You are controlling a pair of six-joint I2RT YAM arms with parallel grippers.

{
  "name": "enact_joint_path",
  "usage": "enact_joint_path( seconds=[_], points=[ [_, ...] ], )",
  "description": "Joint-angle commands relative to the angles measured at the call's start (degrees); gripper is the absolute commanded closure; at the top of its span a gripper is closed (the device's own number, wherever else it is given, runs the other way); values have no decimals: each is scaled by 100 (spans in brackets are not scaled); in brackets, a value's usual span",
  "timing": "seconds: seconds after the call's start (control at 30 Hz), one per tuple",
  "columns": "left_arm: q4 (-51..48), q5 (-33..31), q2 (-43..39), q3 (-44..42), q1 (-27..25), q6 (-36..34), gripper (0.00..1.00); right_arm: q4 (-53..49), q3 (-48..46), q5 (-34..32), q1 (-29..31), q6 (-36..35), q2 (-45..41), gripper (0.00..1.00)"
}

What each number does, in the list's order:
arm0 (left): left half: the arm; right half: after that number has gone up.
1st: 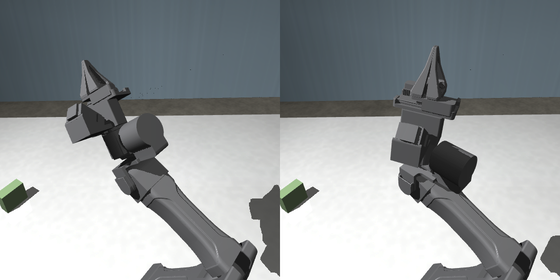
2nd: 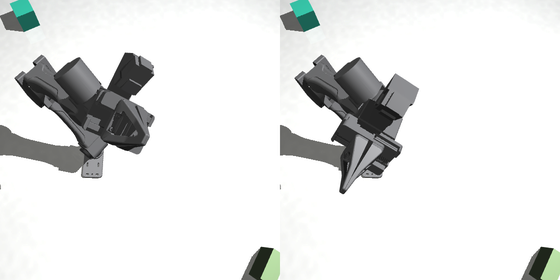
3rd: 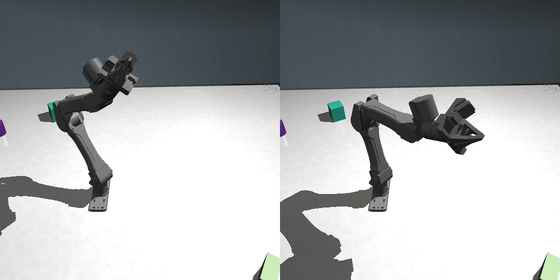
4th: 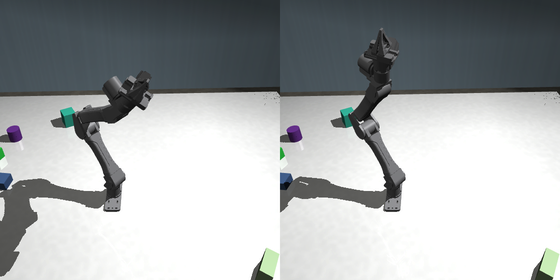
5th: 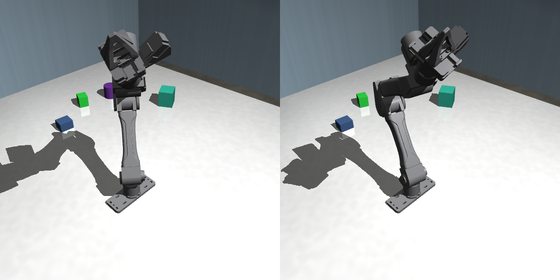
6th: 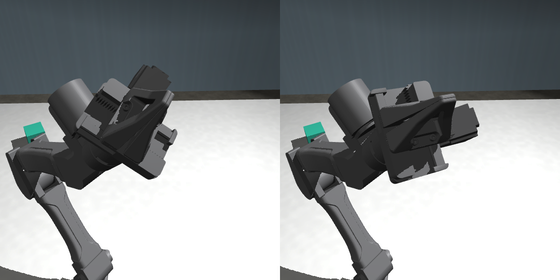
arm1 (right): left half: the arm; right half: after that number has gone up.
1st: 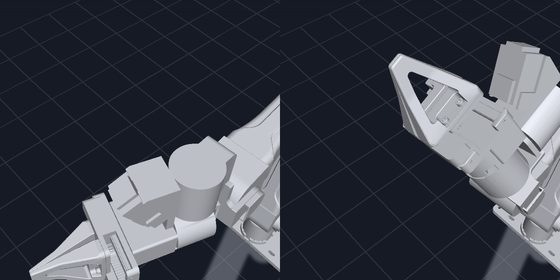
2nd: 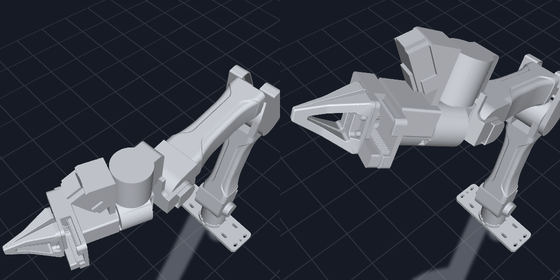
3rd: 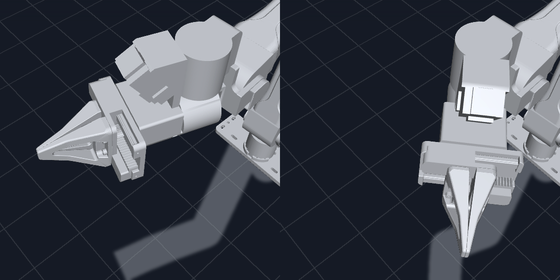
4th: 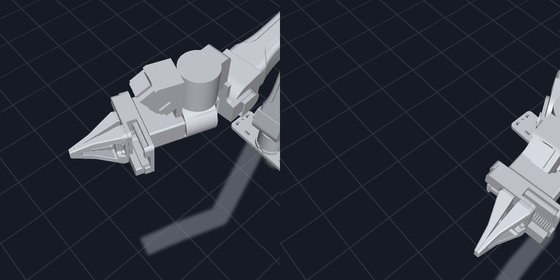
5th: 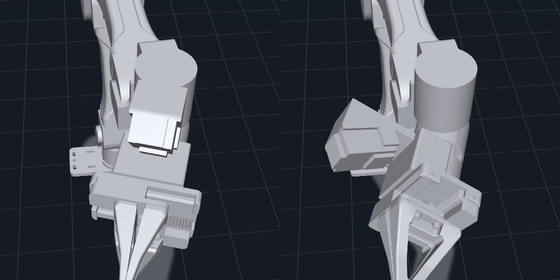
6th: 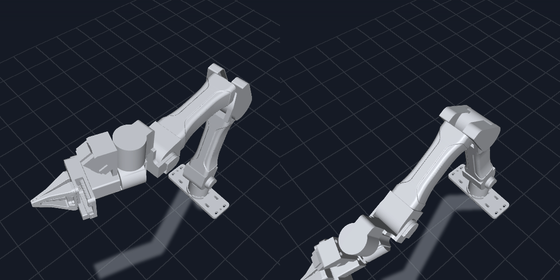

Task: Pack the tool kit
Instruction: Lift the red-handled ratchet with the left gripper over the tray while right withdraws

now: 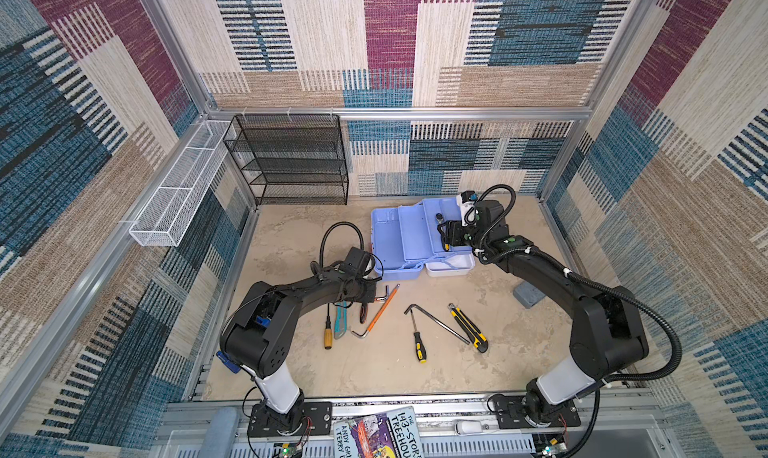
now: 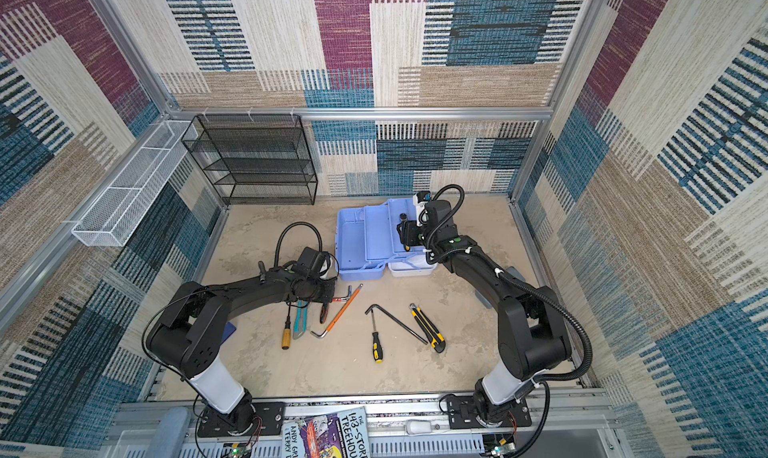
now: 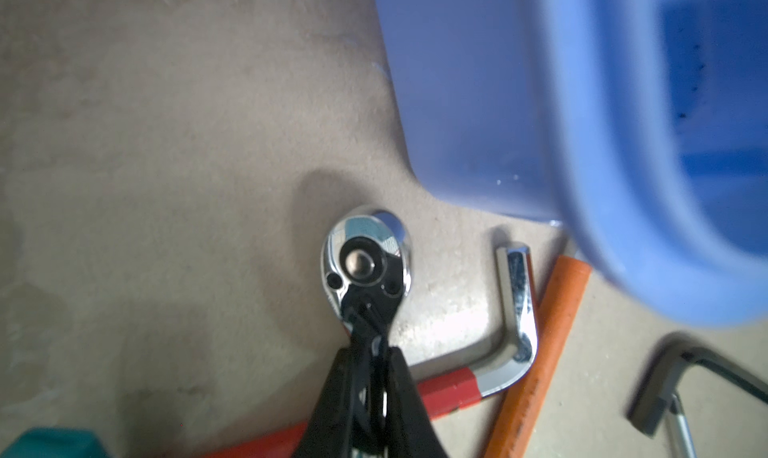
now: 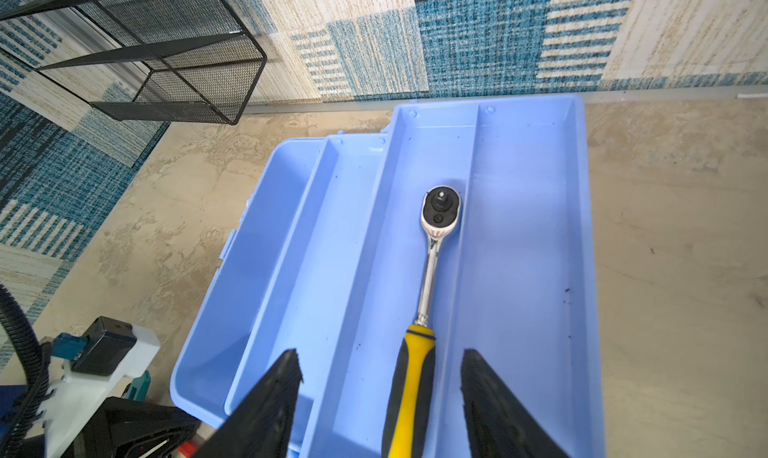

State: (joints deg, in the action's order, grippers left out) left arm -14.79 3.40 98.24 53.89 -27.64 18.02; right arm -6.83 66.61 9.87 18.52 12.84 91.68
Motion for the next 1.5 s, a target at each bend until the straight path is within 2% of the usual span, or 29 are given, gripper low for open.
enact_joint_path(
  seconds=[0.0,0.2,0.33,0.53,0.8,1.1,1.47],
  points=[
    [-119,56,21,37,4,-142,89,175,-51,-123,5,5,-75,36],
    [-178,48,-107,37,4,17,100,237,-202,-222,-5,-10,-235,34],
    [-106,99,-315,-18,4,246,100,523,-529,-350,0,-3,-479,31],
    [-118,23,-754,-148,4,460,100,902,-1088,-742,-31,-58,-928,17],
    [63,-28,-1267,-171,0,820,100,1238,-1564,-1195,-171,-47,-1416,8],
    [242,540,-1228,981,-76,1028,100,1331,-2075,-1156,-484,-67,-1908,4],
    [563,1058,283,3181,-470,1495,100,1507,-2912,-1045,-552,264,-2386,4]
  ],
)
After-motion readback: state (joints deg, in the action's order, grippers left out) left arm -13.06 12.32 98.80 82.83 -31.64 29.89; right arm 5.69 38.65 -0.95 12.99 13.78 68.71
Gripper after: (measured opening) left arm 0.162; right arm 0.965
